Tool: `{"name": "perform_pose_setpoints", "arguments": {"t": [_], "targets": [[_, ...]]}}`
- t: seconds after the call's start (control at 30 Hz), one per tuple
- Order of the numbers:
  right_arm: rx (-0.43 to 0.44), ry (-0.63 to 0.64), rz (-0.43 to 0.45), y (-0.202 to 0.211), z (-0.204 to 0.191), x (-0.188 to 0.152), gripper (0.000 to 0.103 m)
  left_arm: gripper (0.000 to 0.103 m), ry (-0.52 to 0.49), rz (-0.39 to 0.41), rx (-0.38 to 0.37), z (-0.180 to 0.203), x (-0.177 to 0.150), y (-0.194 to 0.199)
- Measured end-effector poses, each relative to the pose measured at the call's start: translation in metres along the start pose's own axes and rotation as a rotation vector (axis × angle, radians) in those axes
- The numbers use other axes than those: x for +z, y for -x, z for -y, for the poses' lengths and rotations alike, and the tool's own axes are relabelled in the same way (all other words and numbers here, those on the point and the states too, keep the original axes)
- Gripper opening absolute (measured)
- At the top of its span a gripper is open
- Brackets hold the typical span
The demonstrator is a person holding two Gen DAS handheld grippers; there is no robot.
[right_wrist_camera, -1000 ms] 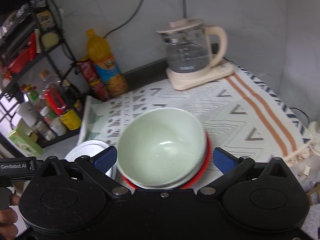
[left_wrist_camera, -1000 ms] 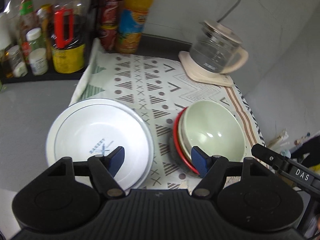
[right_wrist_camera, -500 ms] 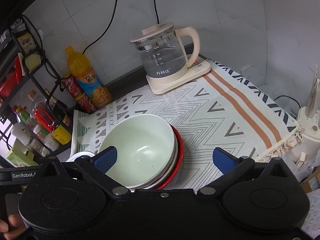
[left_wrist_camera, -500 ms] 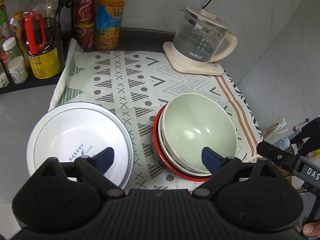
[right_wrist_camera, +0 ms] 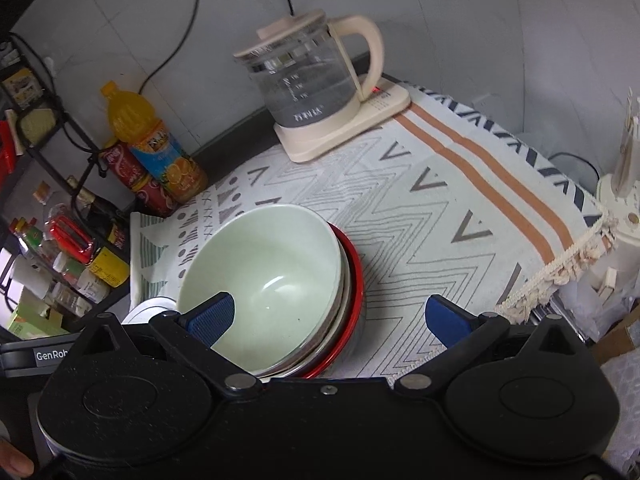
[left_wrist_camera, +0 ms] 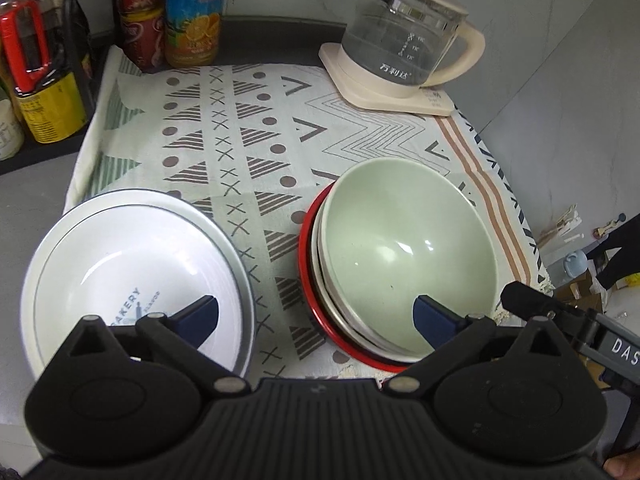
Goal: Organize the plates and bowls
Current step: 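Move both grippers toward the red bowl holding the pale green bowls, then close both grippers on the rim of the red bowl stack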
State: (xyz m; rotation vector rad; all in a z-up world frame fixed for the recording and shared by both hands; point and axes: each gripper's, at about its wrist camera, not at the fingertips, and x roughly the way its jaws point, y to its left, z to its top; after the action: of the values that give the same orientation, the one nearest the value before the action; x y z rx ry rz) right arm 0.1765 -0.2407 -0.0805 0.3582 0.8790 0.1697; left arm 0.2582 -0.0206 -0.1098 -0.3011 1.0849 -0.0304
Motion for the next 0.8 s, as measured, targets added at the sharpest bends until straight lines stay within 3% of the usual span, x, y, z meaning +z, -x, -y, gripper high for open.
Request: {"name": "perform_pose_setpoints", "arguments": {"t": [0.37, 0.63, 0.73, 0.8], "targets": [[-0.065, -0.074, -0.054, -0.030, 0.005, 0.001, 0.101, 0.102, -0.033, -0.048, -0.027, 0.002, 0.018, -0.031], [-0.093, -0.119, -0.101, -0.049, 0.008, 0.002, 0.082, 0.098, -0.022, -0.081, -0.065, -0.002, 0.026, -0.049], [-0.096, -0.125, -0.120, -0.055, 0.007, 0.001, 0.076, 0.091, -0.021, -0.086, -0.060, -0.003, 0.028, -0.053], [-0.096, -0.127, -0.131, -0.059, 0.006, 0.001, 0.069, 0.075, -0.007, -0.098, -0.075, -0.006, 0.029, -0.056]]}}
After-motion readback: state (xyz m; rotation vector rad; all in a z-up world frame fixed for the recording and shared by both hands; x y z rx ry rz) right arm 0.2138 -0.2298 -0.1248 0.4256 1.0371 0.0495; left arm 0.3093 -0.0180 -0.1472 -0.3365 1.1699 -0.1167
